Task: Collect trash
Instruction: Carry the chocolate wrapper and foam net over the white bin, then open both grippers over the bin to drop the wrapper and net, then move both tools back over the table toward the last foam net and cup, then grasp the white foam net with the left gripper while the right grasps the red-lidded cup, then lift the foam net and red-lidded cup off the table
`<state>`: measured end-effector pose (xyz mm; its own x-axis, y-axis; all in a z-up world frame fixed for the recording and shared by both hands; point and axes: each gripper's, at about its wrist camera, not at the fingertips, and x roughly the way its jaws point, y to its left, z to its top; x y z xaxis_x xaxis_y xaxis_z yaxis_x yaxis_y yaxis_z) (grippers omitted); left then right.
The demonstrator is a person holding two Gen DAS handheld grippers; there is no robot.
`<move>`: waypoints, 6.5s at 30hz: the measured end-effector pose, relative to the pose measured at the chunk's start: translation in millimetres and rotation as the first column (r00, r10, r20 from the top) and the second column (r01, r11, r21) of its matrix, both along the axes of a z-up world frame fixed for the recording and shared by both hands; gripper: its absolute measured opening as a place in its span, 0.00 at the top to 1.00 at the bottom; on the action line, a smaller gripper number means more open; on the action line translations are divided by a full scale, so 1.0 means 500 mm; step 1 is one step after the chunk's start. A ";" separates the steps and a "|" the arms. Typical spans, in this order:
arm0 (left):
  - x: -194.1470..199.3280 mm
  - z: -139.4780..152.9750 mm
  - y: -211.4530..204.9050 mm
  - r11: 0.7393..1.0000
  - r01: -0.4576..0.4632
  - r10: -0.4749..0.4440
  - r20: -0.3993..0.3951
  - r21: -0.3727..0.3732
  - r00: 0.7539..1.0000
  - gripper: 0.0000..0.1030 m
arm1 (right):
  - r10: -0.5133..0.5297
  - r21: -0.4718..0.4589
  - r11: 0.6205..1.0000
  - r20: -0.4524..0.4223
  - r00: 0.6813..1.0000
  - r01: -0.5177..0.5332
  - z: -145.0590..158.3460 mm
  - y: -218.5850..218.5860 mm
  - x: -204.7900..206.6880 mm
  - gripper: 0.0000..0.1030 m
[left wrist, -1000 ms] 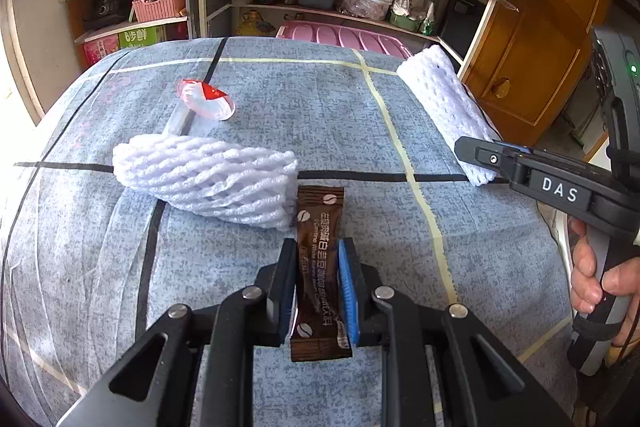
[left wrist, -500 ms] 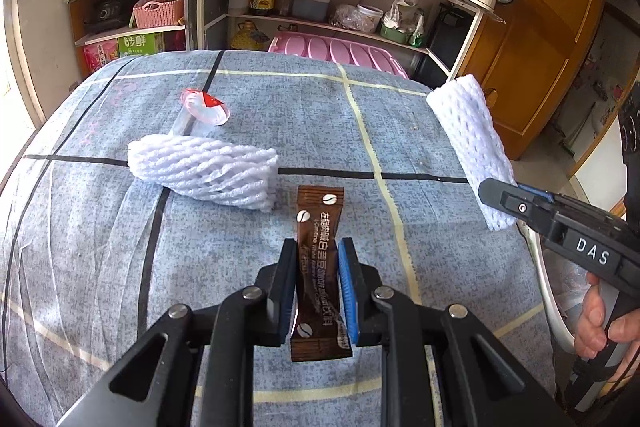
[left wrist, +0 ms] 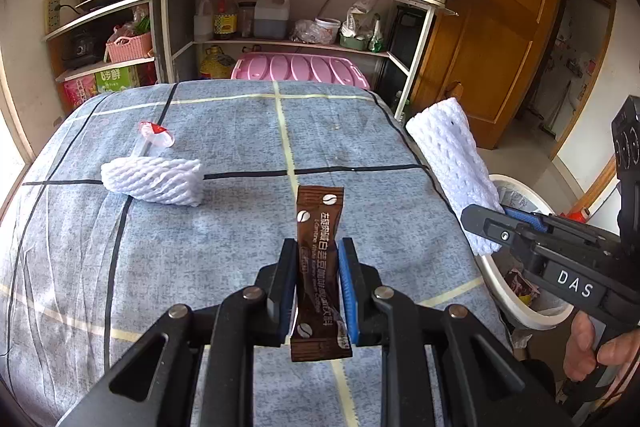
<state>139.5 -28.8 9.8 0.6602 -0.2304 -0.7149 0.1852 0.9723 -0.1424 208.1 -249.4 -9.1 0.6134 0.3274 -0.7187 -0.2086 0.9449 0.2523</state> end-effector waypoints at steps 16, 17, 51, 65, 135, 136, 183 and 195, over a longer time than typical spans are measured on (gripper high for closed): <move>-0.042 0.035 -0.178 0.986 0.164 -0.164 0.034 -0.003 0.986 0.79 | -0.173 0.015 0.985 0.007 0.985 0.173 0.004 -0.179 -0.087 0.77; -0.042 0.035 -0.191 0.985 0.175 -0.175 0.032 -0.004 0.984 0.79 | -0.189 0.009 0.982 0.007 0.982 0.189 0.002 -0.193 -0.090 0.77; -0.013 -0.067 -0.455 0.945 0.326 -0.321 -0.114 0.019 0.940 0.55 | -0.374 -0.145 0.923 -0.140 0.917 0.355 -0.138 -0.413 -0.096 0.68; -0.017 -0.029 -0.397 0.959 0.282 -0.281 -0.067 0.004 0.957 0.49 | -0.372 -0.103 0.926 -0.081 0.925 0.364 -0.091 -0.385 -0.103 0.57; 0.238 -0.113 0.279 0.920 -0.371 0.346 -0.185 -0.128 0.920 0.67 | 0.057 -0.081 0.995 -0.054 0.997 -0.061 -0.064 0.193 0.151 0.56; 0.235 -0.112 0.279 0.924 -0.363 0.339 -0.181 -0.122 0.923 0.68 | 0.060 -0.077 0.995 -0.051 0.997 -0.063 -0.062 0.197 0.153 0.56; 0.145 -0.107 0.439 0.919 -0.385 0.366 -0.180 -0.087 0.913 0.68 | 0.360 -0.008 0.933 0.007 0.933 -0.360 -0.095 0.479 0.249 0.55; 0.126 -0.074 0.374 0.946 -0.323 0.319 -0.118 -0.016 0.940 0.69 | 0.199 -0.072 0.979 0.086 0.976 -0.193 -0.039 0.387 0.186 0.56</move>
<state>202.4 158.3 -27.4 0.6187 -0.0454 -0.7843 -0.1551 0.9716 -0.1785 300.8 -55.9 -28.4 0.6064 0.4038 -0.6850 -0.4107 0.8967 0.1650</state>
